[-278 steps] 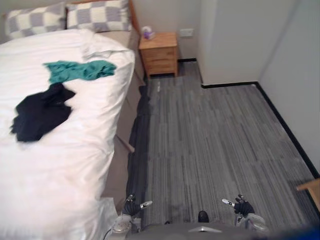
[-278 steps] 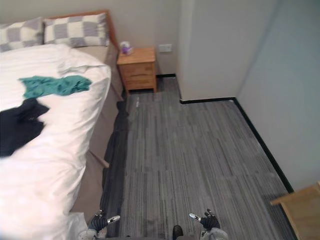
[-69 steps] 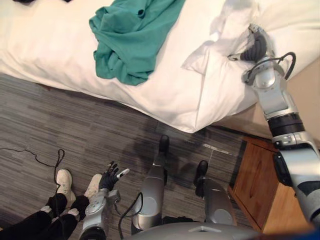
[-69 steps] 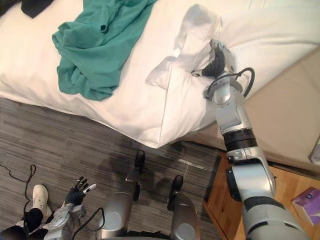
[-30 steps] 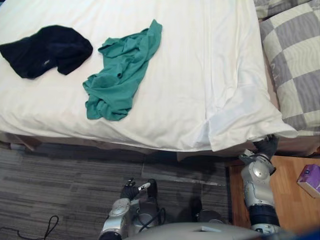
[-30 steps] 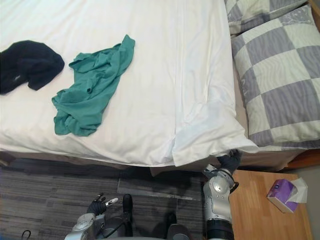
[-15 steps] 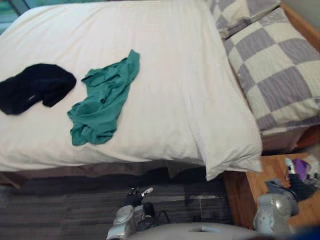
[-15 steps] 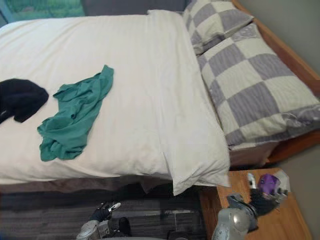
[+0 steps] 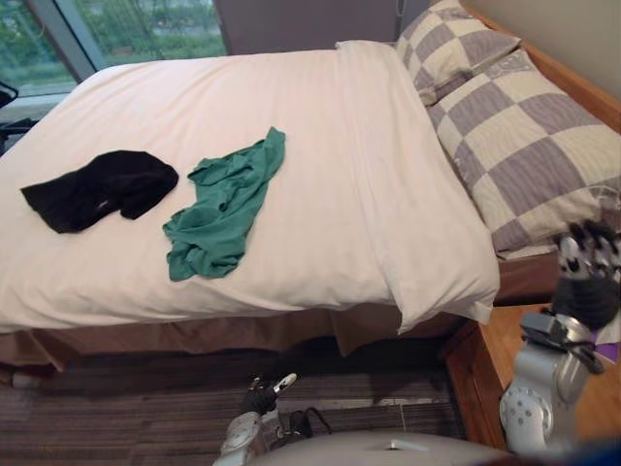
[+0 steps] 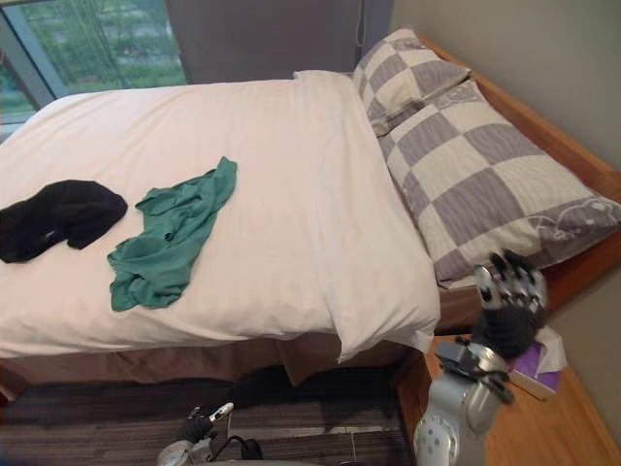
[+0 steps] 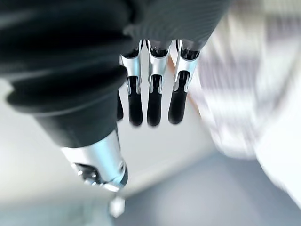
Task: Tidy the bed and pick cloth on bed and put in laundry
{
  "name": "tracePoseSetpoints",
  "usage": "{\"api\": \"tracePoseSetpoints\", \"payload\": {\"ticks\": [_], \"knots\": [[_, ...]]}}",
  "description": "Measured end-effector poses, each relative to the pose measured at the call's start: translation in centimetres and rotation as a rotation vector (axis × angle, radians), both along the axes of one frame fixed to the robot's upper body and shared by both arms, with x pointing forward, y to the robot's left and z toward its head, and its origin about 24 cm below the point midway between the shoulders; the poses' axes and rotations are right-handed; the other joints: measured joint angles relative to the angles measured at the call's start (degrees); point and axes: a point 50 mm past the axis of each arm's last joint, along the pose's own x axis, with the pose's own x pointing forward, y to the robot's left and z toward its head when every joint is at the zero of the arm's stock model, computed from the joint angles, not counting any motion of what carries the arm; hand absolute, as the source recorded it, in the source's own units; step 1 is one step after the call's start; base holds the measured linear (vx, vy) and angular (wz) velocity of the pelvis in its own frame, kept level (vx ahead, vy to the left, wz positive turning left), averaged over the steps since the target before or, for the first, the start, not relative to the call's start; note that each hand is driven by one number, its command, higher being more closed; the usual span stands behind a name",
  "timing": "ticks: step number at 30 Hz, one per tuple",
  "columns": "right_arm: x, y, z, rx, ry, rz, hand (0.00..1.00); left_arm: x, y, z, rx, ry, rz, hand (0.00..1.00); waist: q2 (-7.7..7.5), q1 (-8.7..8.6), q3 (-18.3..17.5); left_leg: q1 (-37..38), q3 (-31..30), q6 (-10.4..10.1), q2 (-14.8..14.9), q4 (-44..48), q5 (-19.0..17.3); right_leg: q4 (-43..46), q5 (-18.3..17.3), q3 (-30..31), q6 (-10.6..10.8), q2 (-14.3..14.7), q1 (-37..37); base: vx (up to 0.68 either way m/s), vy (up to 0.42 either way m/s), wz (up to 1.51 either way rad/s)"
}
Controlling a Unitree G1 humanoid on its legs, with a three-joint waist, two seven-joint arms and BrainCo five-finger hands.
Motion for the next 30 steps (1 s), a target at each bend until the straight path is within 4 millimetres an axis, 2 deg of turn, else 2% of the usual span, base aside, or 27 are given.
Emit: {"api": "tracePoseSetpoints", "payload": {"ticks": [3, 5, 6, 8, 10, 13, 16, 18, 20, 22, 24, 30], "knots": [[2.0, 0.6, 2.9, 0.067, -0.191, 0.112, 1.00, 1.6, 0.6, 0.5, 0.021, -0.037, -0.018, 0.00, 0.10, 0.13, 4.58, -4.33, -0.91, 0.87, -0.48, 0.32, 2.09, 3.33, 0.00, -0.16, -0.17, -0.35, -5.06, -0.02, 0.019, 0.14], [3.0, 1.2, 4.5, 0.109, -0.282, 0.167, 1.00, 2.9, 0.5, 1.0, 0.017, -0.076, -0.020, 0.00, 0.28, 0.47, 7.53, -7.02, -0.90, 2.24, -1.01, 0.37, 3.71, 5.76, 0.07, -0.28, -0.39, -1.02, -8.64, 0.01, 0.025, 0.14], [3.1, 1.3, 4.8, 0.115, -0.298, 0.178, 1.00, 3.3, 0.5, 1.1, 0.017, -0.084, -0.021, 0.00, 0.39, 0.61, 8.25, -7.27, -0.89, 2.38, -1.12, 0.37, 3.82, 6.06, -0.01, -0.28, -0.35, -1.15, -9.05, 0.01, 0.026, 0.07], [4.0, 2.5, 6.8, 0.116, -0.379, 0.232, 1.00, 4.7, -0.1, 1.6, 0.000, -0.130, -0.020, 0.00, 0.96, 1.12, 11.00, -9.13, -0.84, 2.81, -1.96, 0.38, 4.16, 8.87, -0.92, -0.26, -0.37, -2.19, -12.07, 0.00, 0.019, 0.11], [4.4, 2.9, 8.6, 0.123, -0.458, 0.244, 1.00, 6.0, -0.6, 2.1, -0.022, -0.176, -0.008, 0.00, 1.24, 1.30, 13.17, -10.85, -0.82, 3.19, -2.84, 0.39, 4.43, 12.13, -2.24, -0.11, -0.41, -3.23, -15.17, -0.02, 0.013, 0.17], [4.0, 3.0, 11.8, 0.184, -0.629, 0.259, 1.00, 9.0, -1.0, 3.7, -0.038, -0.273, 0.023, 0.00, 1.23, 1.50, 16.92, -17.61, -0.91, 3.53, -3.37, 3.02, 4.70, 16.83, -3.42, 0.28, -0.46, -4.35, -22.96, -0.05, -0.017, 0.18], [4.0, 2.5, 13.3, 0.278, -0.729, 0.236, 1.00, 12.2, -1.5, 5.6, -0.040, -0.361, 0.038, 0.00, 2.08, 1.53, 20.46, -24.55, -0.91, 3.58, -2.94, 4.22, 5.08, 19.12, -3.28, 0.80, -0.72, -3.95, -30.57, -0.06, -0.024, 0.08], [3.8, 1.7, 13.6, 0.319, -0.756, 0.183, 1.00, 13.8, -1.8, 6.8, -0.042, -0.419, 0.038, 0.00, 2.28, 1.54, 22.68, -27.69, -0.80, 3.91, -2.73, 4.04, 6.24, 20.12, -3.11, 1.04, -0.94, -3.70, -34.26, -0.03, -0.023, 0.04], [3.6, -0.1, 13.3, 0.387, -0.804, 0.098, 1.00, 15.2, -2.2, 8.0, -0.058, -0.484, 0.060, 0.00, 2.53, 1.55, 24.58, -31.35, -0.39, 4.06, -2.54, 3.93, 6.88, 21.01, -2.89, 1.45, -1.28, -3.53, -38.63, 0.00, 0.000, 0.00], [3.7, -1.7, 12.3, 0.458, -0.828, 0.043, 1.00, 16.2, -2.6, 8.8, -0.095, -0.525, 0.122, 0.00, 2.94, 1.54, 25.55, -33.91, 0.70, 4.13, -2.50, 3.81, 7.11, 21.41, -2.66, 2.30, -1.41, -3.43, -41.88, 0.04, -0.011, -0.09], [4.4, -2.4, 11.2, 0.496, -0.810, 0.030, 1.00, 16.9, -3.0, 9.3, -0.121, -0.546, 0.154, 0.00, 3.30, 1.48, 25.88, -34.86, 1.61, 4.13, -2.56, 3.62, 7.11, 21.39, -2.61, 3.32, -1.37, -3.30, -43.46, 0.07, -0.008, -0.20], [6.9, -2.2, 7.6, 0.438, -0.702, 0.134, 1.00, 18.2, -3.3, 10.3, -0.197, -0.586, 0.250, 0.00, 3.34, 0.57, 25.87, -34.17, 3.90, 3.97, -2.02, 2.91, 6.99, 19.86, -2.19, 4.63, -1.35, -2.65, -43.43, 0.07, -0.002, -0.16]]}}
